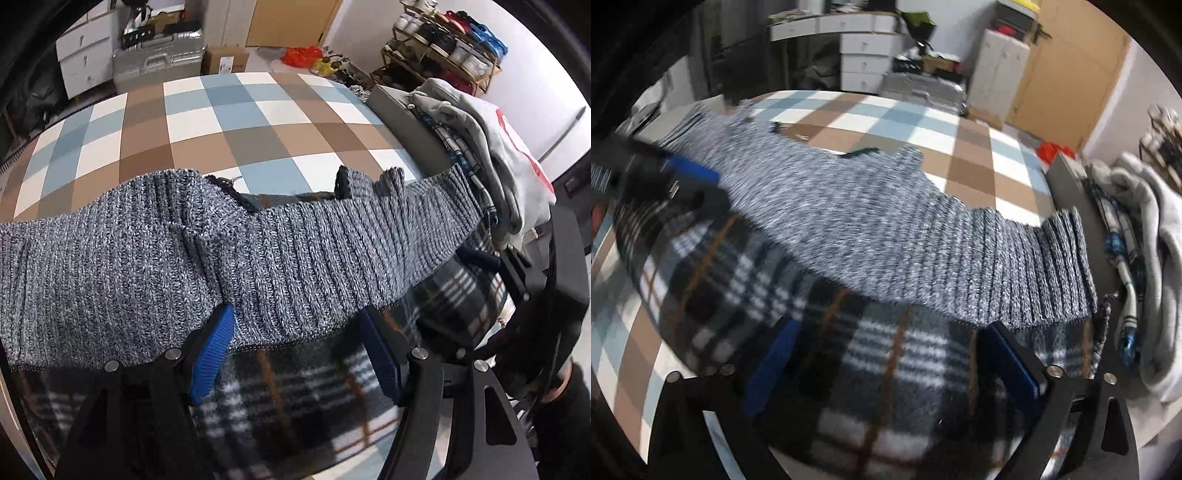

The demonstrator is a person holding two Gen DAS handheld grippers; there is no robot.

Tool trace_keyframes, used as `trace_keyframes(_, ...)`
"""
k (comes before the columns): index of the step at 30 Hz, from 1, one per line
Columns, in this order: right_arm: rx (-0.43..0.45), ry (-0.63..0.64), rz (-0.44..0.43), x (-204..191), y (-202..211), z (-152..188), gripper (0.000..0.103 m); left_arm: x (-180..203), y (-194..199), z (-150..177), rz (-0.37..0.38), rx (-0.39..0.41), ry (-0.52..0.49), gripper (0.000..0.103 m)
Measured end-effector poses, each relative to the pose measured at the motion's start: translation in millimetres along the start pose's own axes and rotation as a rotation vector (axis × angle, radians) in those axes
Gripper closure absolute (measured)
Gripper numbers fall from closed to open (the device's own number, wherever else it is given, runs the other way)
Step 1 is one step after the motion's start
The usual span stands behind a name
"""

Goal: Fold large clothes
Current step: 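Grasp the grey ribbed band edge with both grippers side by side, then lift the ribbed band with both grippers and fold it over the fleece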

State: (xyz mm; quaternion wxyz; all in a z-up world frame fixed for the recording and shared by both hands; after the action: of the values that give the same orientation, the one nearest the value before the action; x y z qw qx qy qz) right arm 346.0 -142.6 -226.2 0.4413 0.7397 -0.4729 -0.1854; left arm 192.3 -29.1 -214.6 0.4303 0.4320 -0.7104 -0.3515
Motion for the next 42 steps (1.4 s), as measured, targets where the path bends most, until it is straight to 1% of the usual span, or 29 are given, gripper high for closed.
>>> trace_keyframes(4, -0.012, -0.042, -0.009, 5.0, -5.2, -1.7, 0.0, -5.1, 0.4, 3.6, 0.016, 0.006, 0.0, 0.038)
trace_keyframes(7, -0.024, -0.065, 0.009, 2.9, 5.2, -3.0, 0.0, 1.6, 18.8, 13.3, 0.003, 0.049, -0.028, 0.037)
trace_keyframes(8, -0.018, -0.067, 0.019, 2.3, 11.9, -5.1, 0.0, 3.3, 23.8, 15.7, -0.005, 0.06, -0.033, 0.037)
trace_keyframes(10, 0.053, -0.074, 0.031, 0.5, 37.5, -13.1, 0.0, 2.2, 39.7, 22.2, -0.026, 0.09, -0.019, 0.037)
trace_keyframes(11, 0.109, -0.085, 0.009, -1.8, 53.8, -17.6, 0.0, -0.3, 44.0, 24.9, -0.032, 0.093, -0.006, 0.037)
trace_keyframes(12, 0.141, -0.095, -0.031, -5.9, 64.8, -22.2, 0.0, -4.4, 50.2, 30.1, -0.041, 0.09, 0.014, 0.037)
trace_keyframes(13, 0.156, -0.106, -0.065, -10.7, 71.5, -25.2, 0.0, -8.8, 55.1, 37.1, -0.054, 0.085, 0.026, 0.037)
trace_keyframes(15, 0.181, -0.139, -0.106, -23.6, 80.7, -28.6, 0.0, -15.7, 60.6, 50.6, -0.114, 0.099, 0.026, 0.037)
trace_keyframes(17, 0.178, -0.16, -0.148, -44.8, 77.4, -28.9, 0.0, -24.4, 59.3, 60.3, -0.16, 0.112, 0.022, 0.037)
trace_keyframes(18, 0.175, -0.158, -0.152, -53.4, 73.4, -28.7, 0.0, -29.4, 59.2, 64.6, -0.169, 0.113, 0.032, 0.037)
trace_keyframes(20, 0.181, -0.157, -0.149, -68.8, 62.8, -28.2, 0.0, -39.8, 57.5, 67.8, -0.163, 0.117, 0.053, 0.037)
trace_keyframes(21, 0.194, -0.174, -0.147, -71.7, 59.7, -28.3, 0.0, -45.9, 60.4, 69.7, -0.185, 0.149, 0.072, 0.037)
trace_keyframes(22, 0.212, -0.216, -0.163, -72.6, 55.1, -28.4, 0.0, -49.6, 63.8, 71.1, -0.206, 0.184, 0.078, 0.037)
trace_keyframes(24, 0.19, -0.265, -0.235, -72.6, 43.8, -30.4, 0.0, -54.8, 63.5, 69.9, -0.204, 0.195, 0.078, 0.037)
trace_keyframes(25, 0.159, -0.283, -0.258, -73.5, 35.5, -31.8, 0.0, -59.1, 60.9, 68.9, -0.208, 0.187, 0.091, 0.037)
trace_keyframes(27, 0.123, -0.292, -0.229, -73.5, 25.4, -32.7, 0.0, -64.3, 54.9, 66.9, -0.189, 0.171, 0.1, 0.036)
trace_keyframes(28, 0.101, -0.309, -0.228, -71.6, 19.4, -32.7, 0.0, -65.4, 52.8, 67.0, -0.185, 0.169, 0.1, 0.032)
trace_keyframes(29, 0.078, -0.352, -0.263, -67.6, 13.0, -31.9, 0.0, -66.5, 49.5, 65.9, -0.19, 0.17, 0.097, 0.031)
trace_keyframes(31, 0.07, -0.411, -0.285, -58.9, 6.8, -31.4, 0.0, -64.6, 46.0, 66.4, -0.195, 0.178, 0.095, 0.027)
trace_keyframes(34, 0.038, -0.382, -0.258, -59.0, -5.5, -35.3, 0.0, -63.8, 38.8, 65.5, -0.203, 0.18, 0.09, 0.025)
trace_keyframes(37, 0.028, -0.329, -0.211, -65.7, -12.2, -38.2, 0.0, -68.8, 36.4, 66.6, -0.186, 0.177, 0.091, 0.023)
trace_keyframes(39, 0.03, -0.328, -0.206, -66.1, -12.5, -38.2, 0.0, -71.5, 36.5, 66.0, -0.168, 0.18, 0.095, 0.023)
trace_keyframes(42, 0.033, -0.307, -0.214, -65.2, -11.4, -39.3, 0.0, -68.6, 41.4, 66.9, -0.182, 0.174, 0.095, 0.023)
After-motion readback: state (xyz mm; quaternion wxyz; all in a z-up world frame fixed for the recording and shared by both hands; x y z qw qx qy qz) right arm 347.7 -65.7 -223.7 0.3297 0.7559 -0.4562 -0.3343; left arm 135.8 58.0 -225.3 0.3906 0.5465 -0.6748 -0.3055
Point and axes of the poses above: each gripper's, at about its wrist camera, not at the fingertips, and y roughly against the way its jaws point, x to its right, z to its underside, the point moved 2 cm from there along -y, roughly the way its jaws point, and after that the axes turned 7 degrees about y, right-handed, at the moved point
